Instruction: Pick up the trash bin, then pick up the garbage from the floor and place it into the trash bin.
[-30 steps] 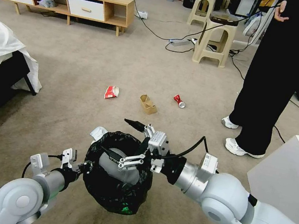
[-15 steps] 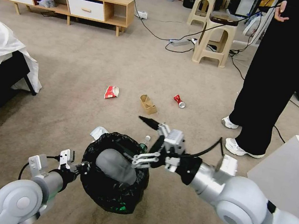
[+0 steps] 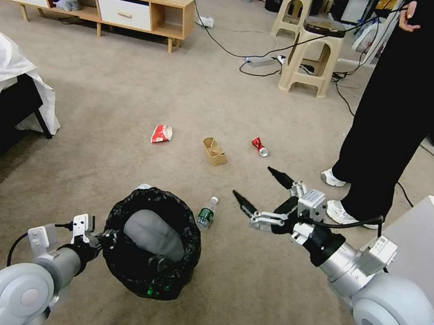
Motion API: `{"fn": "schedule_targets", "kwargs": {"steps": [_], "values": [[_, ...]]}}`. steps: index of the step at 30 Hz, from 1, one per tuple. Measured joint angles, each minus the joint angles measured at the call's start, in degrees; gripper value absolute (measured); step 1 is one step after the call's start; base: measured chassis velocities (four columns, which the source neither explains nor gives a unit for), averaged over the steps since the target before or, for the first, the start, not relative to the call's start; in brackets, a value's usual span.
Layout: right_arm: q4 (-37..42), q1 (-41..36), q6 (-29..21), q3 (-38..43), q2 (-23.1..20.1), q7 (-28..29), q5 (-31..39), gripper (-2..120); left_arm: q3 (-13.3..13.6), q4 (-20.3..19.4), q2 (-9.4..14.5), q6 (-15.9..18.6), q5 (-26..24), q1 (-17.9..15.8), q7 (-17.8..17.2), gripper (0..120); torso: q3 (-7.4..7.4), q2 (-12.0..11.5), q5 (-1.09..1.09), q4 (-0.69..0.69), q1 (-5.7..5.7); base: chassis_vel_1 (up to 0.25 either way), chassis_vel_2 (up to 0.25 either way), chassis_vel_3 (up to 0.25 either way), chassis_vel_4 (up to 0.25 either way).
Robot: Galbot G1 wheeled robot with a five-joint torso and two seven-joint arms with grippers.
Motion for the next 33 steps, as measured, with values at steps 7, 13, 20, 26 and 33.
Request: {"fn": "schedule_targets", "kwargs": {"steps": [7, 13, 20, 26, 33], "values": [[-4.7, -1.7, 0.4, 0.1, 6.0, 1.0, -4.0, 99, -5.5, 1.4, 0.4, -1.1, 4.0, 2.0, 3.7, 1, 0.00, 0.0, -0.01, -0.01, 0.00, 0.000, 0.000, 0.000, 0.000], [-7.3, -2.2, 0.5, -1.7, 9.7, 1.9, -6.8, 99, -8.9, 2.8, 1.2, -1.5, 4.9, 2.6, 6.5, 1, 0.00, 0.0, -0.01, 0.00, 0.00, 0.000, 0.000, 0.000, 0.000], [-9.2, -2.3, 0.4, -3.4, 12.0, 3.1, -8.3, 100, -10.6, 3.8, 1.3, -1.4, 7.3, 2.8, 8.9, 1, 0.00, 0.0, -0.01, 0.00, 0.00, 0.000, 0.000, 0.000, 0.000], [-11.0, -3.3, 0.4, -4.4, 14.0, 4.2, -10.5, 100, -10.7, 4.5, -0.2, -2.1, 11.1, 3.0, 11.3, 1, 0.00, 0.0, 0.00, -0.01, 0.00, 0.000, 0.000, 0.000, 0.000], [-11.4, -3.5, 0.2, -5.3, 14.8, 4.8, -11.3, 100, -9.8, 4.5, -0.9, -3.3, 11.2, 2.7, 11.6, 1, 0.00, 0.0, 0.00, -0.01, 0.00, 0.000, 0.000, 0.000, 0.000]]}}
